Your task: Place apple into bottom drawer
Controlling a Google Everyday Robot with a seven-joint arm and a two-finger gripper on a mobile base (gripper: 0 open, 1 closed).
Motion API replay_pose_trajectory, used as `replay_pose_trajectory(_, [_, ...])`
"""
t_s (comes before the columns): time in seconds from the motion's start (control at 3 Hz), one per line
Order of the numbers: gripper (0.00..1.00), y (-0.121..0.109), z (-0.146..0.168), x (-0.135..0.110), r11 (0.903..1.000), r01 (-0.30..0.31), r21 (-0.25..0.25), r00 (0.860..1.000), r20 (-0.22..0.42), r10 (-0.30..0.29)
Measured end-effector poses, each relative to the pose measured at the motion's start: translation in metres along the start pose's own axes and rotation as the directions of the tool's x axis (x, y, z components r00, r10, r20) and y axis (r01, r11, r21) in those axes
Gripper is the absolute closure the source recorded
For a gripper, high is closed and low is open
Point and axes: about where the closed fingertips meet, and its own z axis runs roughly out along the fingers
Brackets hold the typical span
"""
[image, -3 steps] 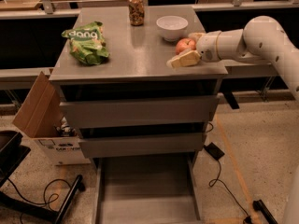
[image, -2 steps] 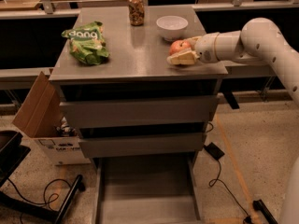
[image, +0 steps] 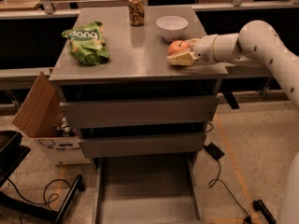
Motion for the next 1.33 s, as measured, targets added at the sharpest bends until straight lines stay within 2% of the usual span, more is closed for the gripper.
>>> replay_pose_trajectory(0.33, [1.00,0.002,0.003,0.000,1.0000,0.000,-0.005,1.000,0.000,0.000])
replay_pose_trajectory(0.67, [1.00,0.006,0.012,-0.008,0.9991,0.029,-0.031,0.999,-0.018,-0.030])
replay_pose_trajectory(1.0, [1.00,0.026,-0.003,-0.030,0.9956,0.084,-0.041,0.996,0.004,-0.084])
replay_pose_trajectory(1.33, [1.00,0.072,-0.027,-0.045,0.9901,0.134,-0.040,0.991,0.026,-0.133])
